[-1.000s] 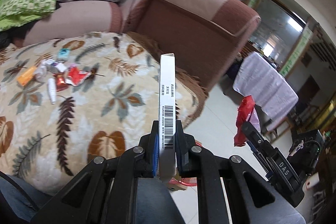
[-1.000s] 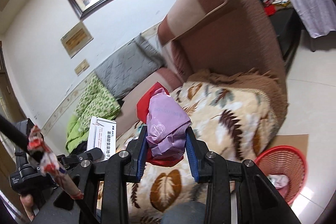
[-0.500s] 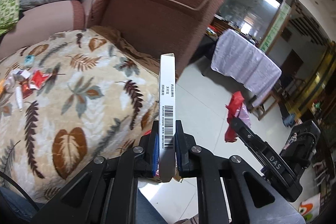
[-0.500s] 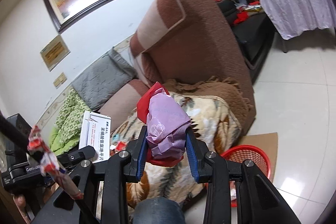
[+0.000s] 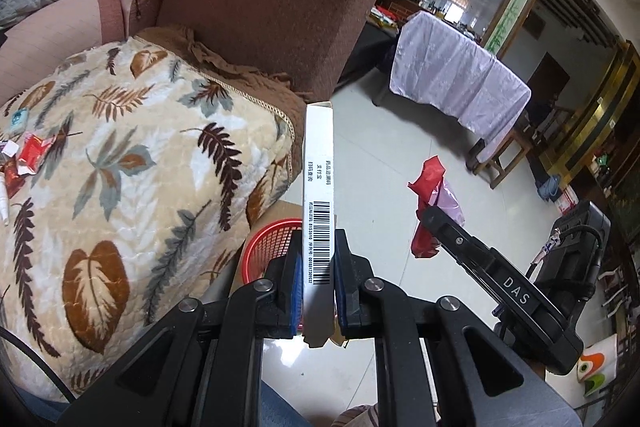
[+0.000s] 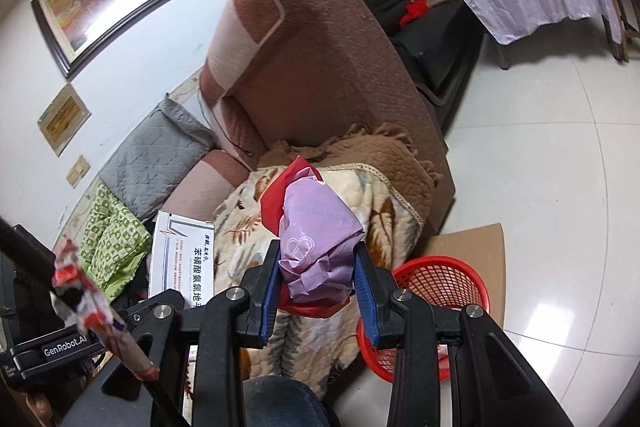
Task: Collect trash
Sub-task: 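Carry the wrapper in the right tool while the left tool carries the box to the wastebasket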
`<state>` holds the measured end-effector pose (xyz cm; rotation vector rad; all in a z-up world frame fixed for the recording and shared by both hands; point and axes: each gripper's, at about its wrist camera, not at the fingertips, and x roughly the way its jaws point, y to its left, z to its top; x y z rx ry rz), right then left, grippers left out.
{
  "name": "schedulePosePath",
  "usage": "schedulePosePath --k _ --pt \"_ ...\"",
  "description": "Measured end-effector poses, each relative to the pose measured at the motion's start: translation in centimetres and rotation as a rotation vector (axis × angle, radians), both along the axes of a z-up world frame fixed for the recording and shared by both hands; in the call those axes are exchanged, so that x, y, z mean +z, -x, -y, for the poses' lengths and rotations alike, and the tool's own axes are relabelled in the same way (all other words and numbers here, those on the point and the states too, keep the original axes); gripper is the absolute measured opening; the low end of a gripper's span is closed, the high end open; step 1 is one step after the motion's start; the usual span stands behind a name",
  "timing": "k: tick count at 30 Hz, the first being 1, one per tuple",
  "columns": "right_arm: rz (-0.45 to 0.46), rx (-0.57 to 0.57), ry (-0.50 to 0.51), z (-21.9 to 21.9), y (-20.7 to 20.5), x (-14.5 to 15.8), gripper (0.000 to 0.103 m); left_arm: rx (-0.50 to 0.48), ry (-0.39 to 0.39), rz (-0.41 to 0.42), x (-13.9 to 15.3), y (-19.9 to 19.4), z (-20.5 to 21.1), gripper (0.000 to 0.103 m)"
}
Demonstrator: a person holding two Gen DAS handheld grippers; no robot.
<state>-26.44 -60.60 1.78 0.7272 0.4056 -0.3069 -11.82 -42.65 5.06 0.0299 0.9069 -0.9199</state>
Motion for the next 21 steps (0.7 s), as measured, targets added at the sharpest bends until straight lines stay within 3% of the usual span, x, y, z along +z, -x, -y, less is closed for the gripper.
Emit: schedulePosePath --k 21 --pt "-0.064 -0.039 -0.115 3.3 -1.3 -5.1 0.037 -0.065 -0.117 -0.077 -6.2 -2.3 6.2 0.012"
